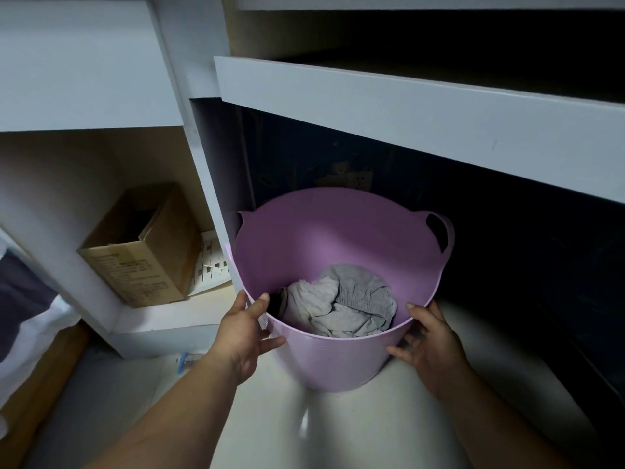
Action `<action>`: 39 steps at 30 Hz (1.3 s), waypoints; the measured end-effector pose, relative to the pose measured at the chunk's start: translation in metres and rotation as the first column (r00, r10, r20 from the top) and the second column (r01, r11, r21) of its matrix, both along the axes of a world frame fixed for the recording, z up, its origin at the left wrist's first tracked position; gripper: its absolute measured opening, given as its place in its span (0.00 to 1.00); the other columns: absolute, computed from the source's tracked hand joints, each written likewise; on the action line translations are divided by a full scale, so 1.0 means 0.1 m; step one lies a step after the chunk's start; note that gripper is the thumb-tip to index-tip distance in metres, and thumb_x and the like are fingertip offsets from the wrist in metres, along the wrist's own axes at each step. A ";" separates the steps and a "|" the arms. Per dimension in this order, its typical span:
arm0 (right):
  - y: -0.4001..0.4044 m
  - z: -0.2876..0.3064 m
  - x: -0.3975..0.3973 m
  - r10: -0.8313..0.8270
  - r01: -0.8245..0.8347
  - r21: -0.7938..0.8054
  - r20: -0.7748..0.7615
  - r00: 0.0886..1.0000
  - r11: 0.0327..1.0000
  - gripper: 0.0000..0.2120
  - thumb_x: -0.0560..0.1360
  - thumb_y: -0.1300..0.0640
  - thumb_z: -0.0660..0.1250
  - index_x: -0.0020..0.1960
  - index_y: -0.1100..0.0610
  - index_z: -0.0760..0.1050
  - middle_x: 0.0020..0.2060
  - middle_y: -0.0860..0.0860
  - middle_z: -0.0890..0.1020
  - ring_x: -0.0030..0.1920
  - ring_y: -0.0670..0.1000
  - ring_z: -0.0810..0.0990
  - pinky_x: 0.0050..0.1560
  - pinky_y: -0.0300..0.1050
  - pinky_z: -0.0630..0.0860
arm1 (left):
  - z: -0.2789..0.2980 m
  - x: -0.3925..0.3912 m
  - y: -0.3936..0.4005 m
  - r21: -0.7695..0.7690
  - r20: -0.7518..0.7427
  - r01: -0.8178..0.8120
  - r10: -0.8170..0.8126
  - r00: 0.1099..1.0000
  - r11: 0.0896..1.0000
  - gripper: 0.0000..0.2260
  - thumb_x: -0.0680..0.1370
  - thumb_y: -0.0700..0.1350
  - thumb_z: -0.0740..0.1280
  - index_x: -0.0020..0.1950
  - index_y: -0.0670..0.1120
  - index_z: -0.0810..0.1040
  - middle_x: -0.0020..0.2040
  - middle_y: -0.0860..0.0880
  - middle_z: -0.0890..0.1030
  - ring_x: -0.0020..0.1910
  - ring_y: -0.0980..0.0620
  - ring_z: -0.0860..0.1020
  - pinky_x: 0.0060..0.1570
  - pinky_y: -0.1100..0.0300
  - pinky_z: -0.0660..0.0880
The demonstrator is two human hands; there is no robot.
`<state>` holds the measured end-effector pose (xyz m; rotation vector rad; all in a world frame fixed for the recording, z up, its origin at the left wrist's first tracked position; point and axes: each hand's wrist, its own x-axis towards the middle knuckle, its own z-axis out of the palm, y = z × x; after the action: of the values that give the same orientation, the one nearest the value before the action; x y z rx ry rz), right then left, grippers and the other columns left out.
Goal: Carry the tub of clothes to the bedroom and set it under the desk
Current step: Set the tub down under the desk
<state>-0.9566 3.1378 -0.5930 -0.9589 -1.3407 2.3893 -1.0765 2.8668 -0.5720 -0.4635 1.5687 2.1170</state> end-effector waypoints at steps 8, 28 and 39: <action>0.08 -0.10 -0.01 -0.004 0.004 0.007 0.015 1.000 1.000 0.20 0.76 0.56 0.67 0.64 0.39 0.79 0.67 0.53 0.81 0.60 0.58 0.81 0.36 0.54 0.82 | 0.08 0.02 0.09 -0.012 -0.020 0.042 -0.042 0.999 0.999 0.12 0.84 0.43 0.66 0.47 0.61 0.78 0.53 0.57 0.77 0.64 0.32 0.77 0.46 0.40 0.86; 0.07 -0.09 -0.03 0.008 -0.009 0.039 0.010 1.000 0.999 0.19 0.75 0.52 0.67 0.62 0.35 0.79 0.63 0.49 0.84 0.62 0.57 0.81 0.40 0.57 0.83 | -0.04 0.11 0.02 0.059 -0.015 0.017 -0.016 1.000 0.998 0.09 0.81 0.46 0.71 0.48 0.62 0.81 0.56 0.56 0.80 0.60 0.36 0.78 0.50 0.38 0.85; 0.11 -0.16 -0.01 0.012 -0.012 0.009 -0.024 1.000 1.000 0.20 0.76 0.51 0.68 0.65 0.35 0.78 0.64 0.49 0.83 0.64 0.57 0.80 0.41 0.59 0.83 | 0.02 0.14 0.05 0.032 -0.050 0.003 -0.001 0.999 0.999 0.12 0.80 0.46 0.72 0.42 0.63 0.83 0.52 0.57 0.80 0.55 0.39 0.80 0.49 0.41 0.85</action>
<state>-0.9580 3.1491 -0.6086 -0.9196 -1.3508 2.3944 -1.0626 2.8722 -0.5701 -0.4011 1.5594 2.1643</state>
